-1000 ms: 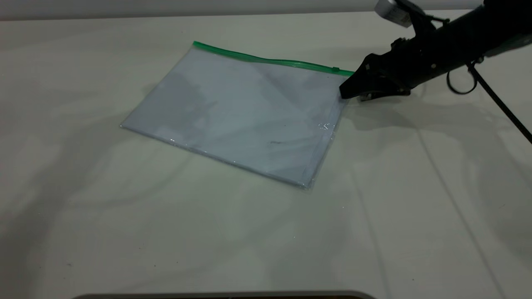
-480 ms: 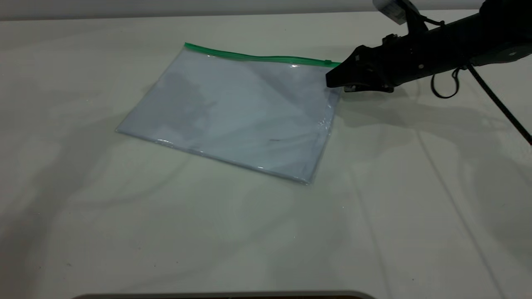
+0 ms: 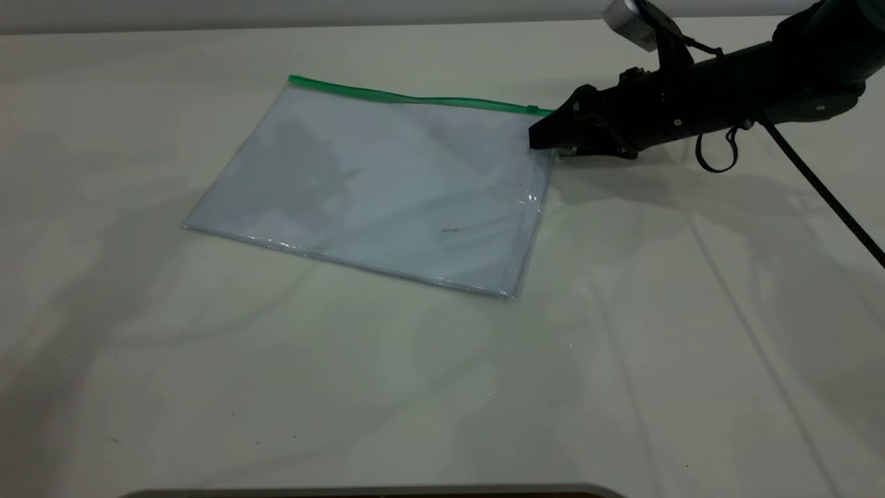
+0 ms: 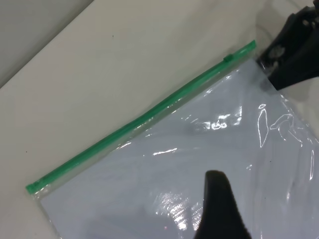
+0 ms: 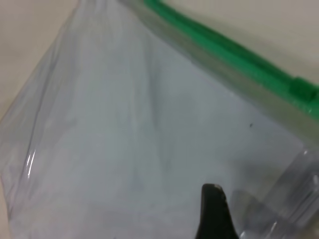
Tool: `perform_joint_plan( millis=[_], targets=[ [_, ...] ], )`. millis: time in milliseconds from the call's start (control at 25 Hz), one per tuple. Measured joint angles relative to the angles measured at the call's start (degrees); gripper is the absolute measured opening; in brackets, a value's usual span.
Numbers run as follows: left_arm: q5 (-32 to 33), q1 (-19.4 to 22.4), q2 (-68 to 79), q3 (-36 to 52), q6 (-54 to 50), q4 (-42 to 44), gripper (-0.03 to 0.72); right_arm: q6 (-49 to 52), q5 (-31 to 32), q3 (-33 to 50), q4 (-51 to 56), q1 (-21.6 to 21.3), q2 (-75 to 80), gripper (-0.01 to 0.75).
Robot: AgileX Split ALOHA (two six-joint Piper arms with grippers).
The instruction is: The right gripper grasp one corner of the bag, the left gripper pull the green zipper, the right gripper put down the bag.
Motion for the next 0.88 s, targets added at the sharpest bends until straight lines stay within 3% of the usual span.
perform_joint_plan(
  millis=[280, 520, 880],
  targets=[
    [0.0, 0.0, 0.0, 0.0, 0.0, 0.0, 0.550, -1.7, -4.0, -0.6, 0.5, -0.1, 0.1, 0.556],
    [-0.2, 0.0, 0.0, 0.0, 0.0, 0.0, 0.550, -1.8, -2.6, -0.6, 0.5, -0.3, 0.1, 0.556],
    [-0.4, 0.0, 0.0, 0.0, 0.2, 0.0, 0.550, -4.2, -1.6, -0.6, 0.5, 5.5, 0.1, 0.556]
  ],
)
